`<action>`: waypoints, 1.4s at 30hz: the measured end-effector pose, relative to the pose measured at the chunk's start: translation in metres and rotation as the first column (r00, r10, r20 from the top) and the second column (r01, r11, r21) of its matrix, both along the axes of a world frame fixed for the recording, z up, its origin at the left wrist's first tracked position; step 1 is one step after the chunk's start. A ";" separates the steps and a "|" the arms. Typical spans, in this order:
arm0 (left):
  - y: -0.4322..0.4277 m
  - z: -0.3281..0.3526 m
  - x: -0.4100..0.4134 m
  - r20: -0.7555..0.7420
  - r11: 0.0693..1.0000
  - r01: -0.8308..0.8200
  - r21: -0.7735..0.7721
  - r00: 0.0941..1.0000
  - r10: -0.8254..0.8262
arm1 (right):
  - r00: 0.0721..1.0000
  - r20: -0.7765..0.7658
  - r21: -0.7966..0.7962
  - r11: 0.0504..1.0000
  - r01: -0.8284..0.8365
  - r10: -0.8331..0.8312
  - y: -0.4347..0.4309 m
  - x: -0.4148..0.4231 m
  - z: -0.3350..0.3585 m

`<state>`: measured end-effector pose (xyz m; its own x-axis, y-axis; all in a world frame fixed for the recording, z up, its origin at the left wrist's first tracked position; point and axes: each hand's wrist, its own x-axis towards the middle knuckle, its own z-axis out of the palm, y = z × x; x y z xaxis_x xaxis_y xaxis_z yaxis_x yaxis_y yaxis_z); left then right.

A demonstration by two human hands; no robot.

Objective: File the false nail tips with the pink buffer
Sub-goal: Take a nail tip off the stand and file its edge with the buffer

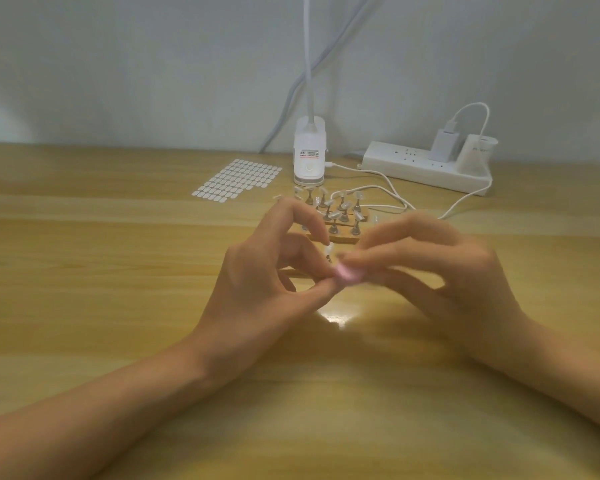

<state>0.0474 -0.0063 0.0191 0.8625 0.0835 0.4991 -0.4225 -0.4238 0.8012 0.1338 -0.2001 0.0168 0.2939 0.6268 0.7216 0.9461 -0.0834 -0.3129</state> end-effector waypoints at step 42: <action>0.000 0.000 0.000 -0.014 1.000 0.019 -0.020 1.000 -0.020 | 0.998 -0.062 0.023 1.000 -0.003 0.005 0.001 0.001 0.002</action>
